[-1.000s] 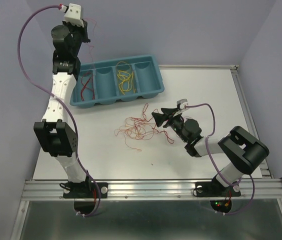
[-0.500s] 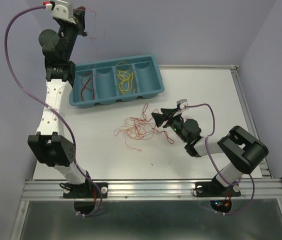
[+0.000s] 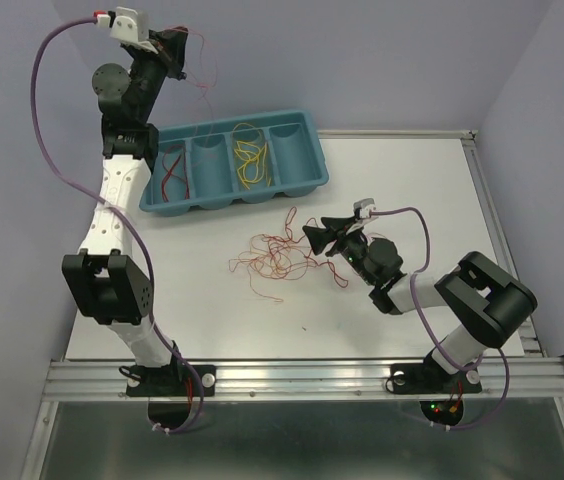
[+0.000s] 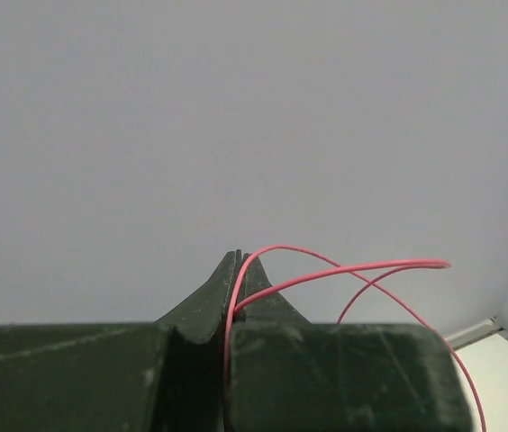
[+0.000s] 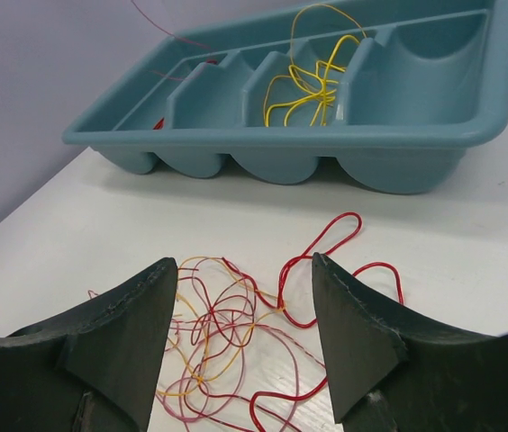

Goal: Untangle the cables

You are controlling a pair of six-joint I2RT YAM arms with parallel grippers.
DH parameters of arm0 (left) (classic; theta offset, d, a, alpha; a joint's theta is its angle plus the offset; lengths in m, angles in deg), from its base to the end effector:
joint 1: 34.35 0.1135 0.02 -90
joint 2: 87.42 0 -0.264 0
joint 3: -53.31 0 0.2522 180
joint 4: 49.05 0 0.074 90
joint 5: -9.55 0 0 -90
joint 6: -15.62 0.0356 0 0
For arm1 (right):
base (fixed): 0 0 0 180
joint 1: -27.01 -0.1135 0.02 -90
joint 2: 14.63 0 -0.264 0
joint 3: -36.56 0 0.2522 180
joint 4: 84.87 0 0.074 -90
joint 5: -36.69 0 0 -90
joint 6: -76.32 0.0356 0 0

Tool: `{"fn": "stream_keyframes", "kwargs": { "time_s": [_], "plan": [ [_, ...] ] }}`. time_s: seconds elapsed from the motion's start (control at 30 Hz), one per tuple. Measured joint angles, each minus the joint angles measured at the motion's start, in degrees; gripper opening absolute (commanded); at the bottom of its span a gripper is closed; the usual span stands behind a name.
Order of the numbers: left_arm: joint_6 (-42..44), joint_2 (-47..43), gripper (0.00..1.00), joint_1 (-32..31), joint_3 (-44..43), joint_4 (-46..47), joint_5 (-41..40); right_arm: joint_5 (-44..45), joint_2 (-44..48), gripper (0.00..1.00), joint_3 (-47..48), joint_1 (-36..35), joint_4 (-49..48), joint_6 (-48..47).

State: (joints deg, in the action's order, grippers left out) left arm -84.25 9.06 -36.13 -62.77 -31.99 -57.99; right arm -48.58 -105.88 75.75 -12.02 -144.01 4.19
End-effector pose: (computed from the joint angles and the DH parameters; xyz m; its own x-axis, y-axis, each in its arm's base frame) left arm 0.3725 -0.0252 0.5242 0.5305 -0.1750 -0.8294 0.4324 0.8975 0.0872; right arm 0.2267 0.1800 0.1920 -0.0819 0.3272 -0.9414 -0.5662 0.7620 0.3142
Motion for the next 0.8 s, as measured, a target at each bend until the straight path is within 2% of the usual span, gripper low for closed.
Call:
{"fn": "stream_keyframes", "kwargs": {
  "time_s": [0.47,0.8],
  "plan": [
    [-3.6,3.6,0.0,0.7,15.8,3.7,-1.2,0.0,0.1,0.66,-1.2,0.0,-0.1,0.0],
    [-1.9,8.5,0.0,5.0,18.4,2.3,-1.1,-0.3,0.1,0.66,-1.2,0.0,-0.2,0.4]
  ]
}}
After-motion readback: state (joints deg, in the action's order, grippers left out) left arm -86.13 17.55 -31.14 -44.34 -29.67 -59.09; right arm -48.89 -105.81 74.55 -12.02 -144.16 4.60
